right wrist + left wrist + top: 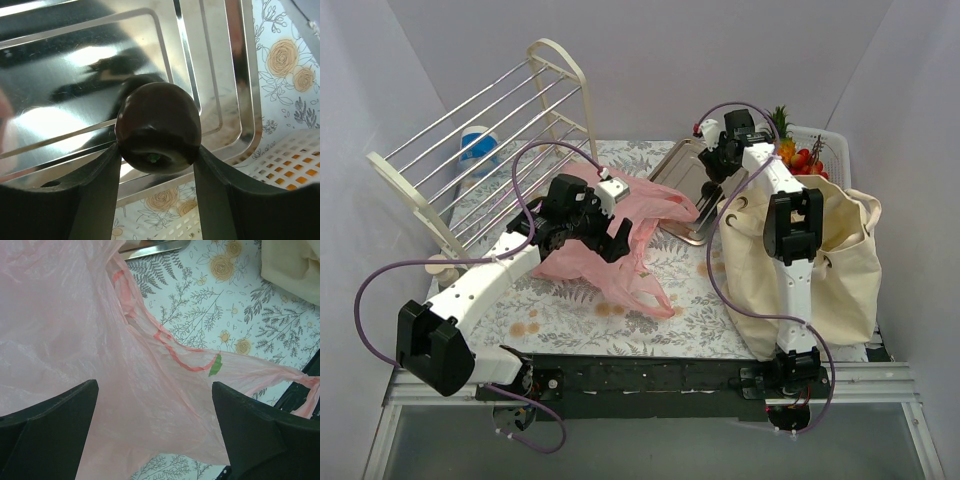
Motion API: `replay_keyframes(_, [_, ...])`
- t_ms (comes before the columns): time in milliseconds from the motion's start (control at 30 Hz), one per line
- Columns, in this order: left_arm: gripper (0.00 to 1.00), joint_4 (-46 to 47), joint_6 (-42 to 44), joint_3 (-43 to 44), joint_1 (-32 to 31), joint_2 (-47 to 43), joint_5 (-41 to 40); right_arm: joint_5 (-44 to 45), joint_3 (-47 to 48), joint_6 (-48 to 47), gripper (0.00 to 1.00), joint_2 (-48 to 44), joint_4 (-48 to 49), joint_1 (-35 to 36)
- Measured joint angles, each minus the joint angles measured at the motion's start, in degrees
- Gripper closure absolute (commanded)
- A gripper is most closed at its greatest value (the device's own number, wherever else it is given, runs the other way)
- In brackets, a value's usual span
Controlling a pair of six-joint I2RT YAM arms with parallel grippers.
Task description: Untie the knot of the grocery bags and take out the mixed food
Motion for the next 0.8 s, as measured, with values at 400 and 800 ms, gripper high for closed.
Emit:
replay_keyframes(400, [0.02, 0.1, 0.1, 0.0, 0.0, 0.0, 0.0, 7.6, 2.1, -1.0, 0.96, 3.7, -0.2, 0.0])
replay_keyframes(800, [0.02, -0.1, -0.1, 0.0, 0.0, 1.8, 0.5, 8.9, 2.6, 2.0, 0.02, 4.0, 0.3, 0.0])
